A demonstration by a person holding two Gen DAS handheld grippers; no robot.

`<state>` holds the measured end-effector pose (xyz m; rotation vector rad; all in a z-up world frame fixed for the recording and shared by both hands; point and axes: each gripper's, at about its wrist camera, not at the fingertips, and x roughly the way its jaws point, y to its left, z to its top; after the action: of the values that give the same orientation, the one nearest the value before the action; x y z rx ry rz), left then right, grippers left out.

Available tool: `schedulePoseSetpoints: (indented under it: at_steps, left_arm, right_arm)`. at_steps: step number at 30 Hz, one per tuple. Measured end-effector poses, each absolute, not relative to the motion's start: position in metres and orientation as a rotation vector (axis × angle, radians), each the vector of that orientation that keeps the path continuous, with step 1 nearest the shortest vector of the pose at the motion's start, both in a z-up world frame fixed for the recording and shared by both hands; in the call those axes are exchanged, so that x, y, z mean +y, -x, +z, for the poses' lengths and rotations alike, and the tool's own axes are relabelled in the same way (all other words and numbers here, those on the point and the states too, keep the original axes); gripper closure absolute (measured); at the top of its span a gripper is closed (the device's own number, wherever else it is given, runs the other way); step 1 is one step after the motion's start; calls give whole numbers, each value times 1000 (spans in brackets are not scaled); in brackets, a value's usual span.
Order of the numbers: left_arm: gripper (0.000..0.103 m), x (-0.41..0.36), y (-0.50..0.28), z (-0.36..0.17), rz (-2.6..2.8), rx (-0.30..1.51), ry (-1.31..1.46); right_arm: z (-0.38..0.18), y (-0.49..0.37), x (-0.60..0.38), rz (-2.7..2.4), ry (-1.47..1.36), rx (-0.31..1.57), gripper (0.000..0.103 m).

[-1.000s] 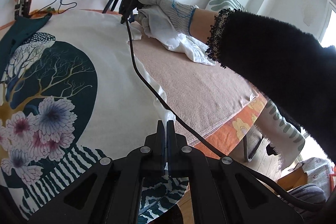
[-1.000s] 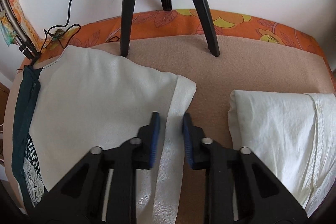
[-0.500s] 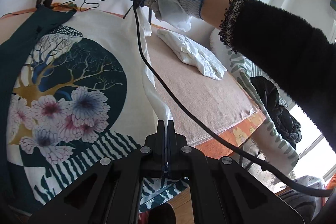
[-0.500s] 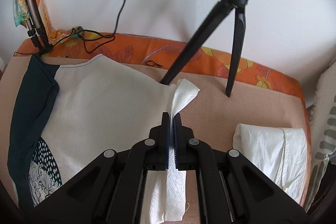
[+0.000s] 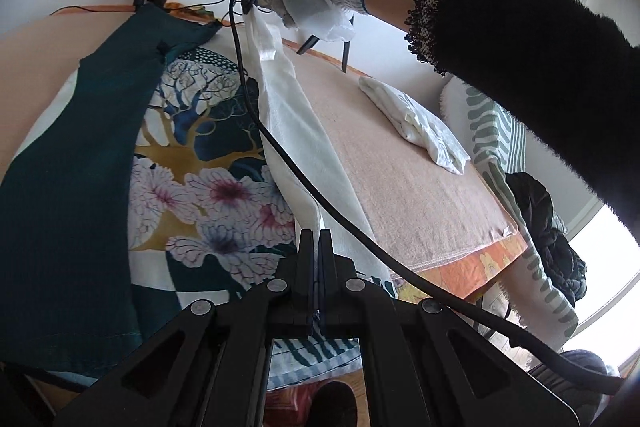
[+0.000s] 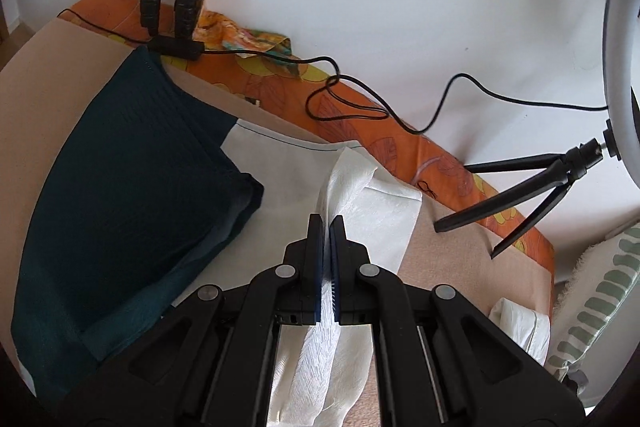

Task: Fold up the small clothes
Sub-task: 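Lift the cream side with both grippers and fold it over the dark green fold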

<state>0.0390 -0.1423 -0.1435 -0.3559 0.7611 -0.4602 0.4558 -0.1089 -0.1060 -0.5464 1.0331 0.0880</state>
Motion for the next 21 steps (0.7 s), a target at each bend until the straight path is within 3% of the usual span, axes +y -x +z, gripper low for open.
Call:
schedulePoseSetpoints:
  at_steps: [17,19,21]
  left_arm:
    - [103,-114,-37,-155,-401,787,383]
    - [103,-114,-38,-156,-400,811,377]
    - [100,-112,-38,-154,-394,823,362]
  right_arm:
    - [-135,-455,-45,125,597,1040,99]
    - [-131,-455,-46,172,557,1047,90]
    - [-120,-453,-50,204,499,1037,59]
